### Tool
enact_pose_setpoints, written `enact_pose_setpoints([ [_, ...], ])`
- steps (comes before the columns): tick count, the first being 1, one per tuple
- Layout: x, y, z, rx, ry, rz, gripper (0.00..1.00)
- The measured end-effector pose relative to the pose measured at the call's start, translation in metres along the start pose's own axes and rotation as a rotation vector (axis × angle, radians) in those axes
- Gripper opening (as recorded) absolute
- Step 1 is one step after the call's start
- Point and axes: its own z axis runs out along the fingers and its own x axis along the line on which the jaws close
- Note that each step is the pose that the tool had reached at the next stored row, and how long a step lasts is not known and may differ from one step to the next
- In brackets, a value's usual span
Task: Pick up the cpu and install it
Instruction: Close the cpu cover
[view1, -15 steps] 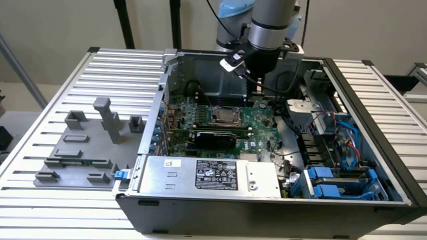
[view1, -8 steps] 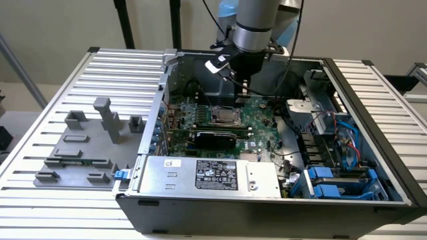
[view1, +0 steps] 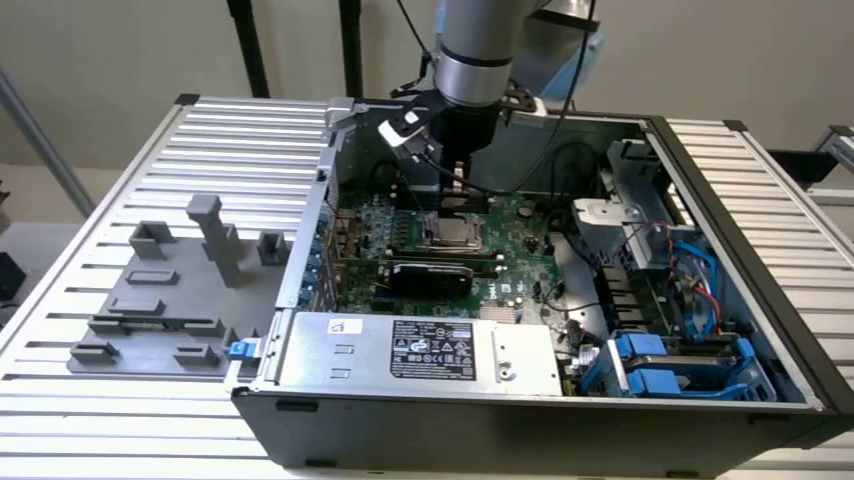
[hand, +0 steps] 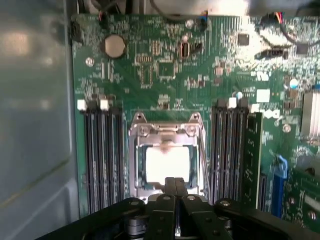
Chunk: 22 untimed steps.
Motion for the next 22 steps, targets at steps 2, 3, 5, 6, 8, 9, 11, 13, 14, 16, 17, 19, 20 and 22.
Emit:
enact_pose_setpoints([
  [2, 0.0, -0.0059, 0.0008, 0.0159, -0.0004, 0.0, 0.11],
  [3, 0.0, -0.0083, 0.0011, 0.0229, -0.0006, -0.001, 0.11],
  [5, 0.0, -0.0126, 0.0018, 0.0364, -0.001, -0.001, 0.11],
  [6, 0.0, -0.014, 0.0021, 0.0428, -0.0013, -0.001, 0.11],
  [8, 0.0, -0.0142, 0.003, 0.0564, -0.0017, -0.003, 0.11],
  [9, -0.001, -0.0141, 0.0037, 0.0641, -0.0021, -0.003, 0.11],
  [11, -0.001, -0.0135, 0.0054, 0.0759, -0.0025, -0.005, 0.11],
  [13, -0.003, -0.0096, 0.0073, 0.0831, -0.0028, -0.005, 0.11],
  [14, -0.003, -0.008, 0.0091, 0.0835, -0.0025, -0.005, 0.11],
  [16, -0.004, -0.0074, 0.0126, 0.0834, -0.0025, -0.005, 0.11],
  [17, -0.004, -0.0073, 0.0144, 0.0836, -0.0027, -0.005, 0.11],
  [19, -0.004, -0.007, 0.0181, 0.0835, -0.0025, -0.005, 0.11],
  [20, -0.004, -0.0065, 0.0198, 0.0837, -0.0025, -0.006, 0.11],
  [22, -0.004, -0.0058, 0.0235, 0.0847, -0.0026, -0.006, 0.11],
])
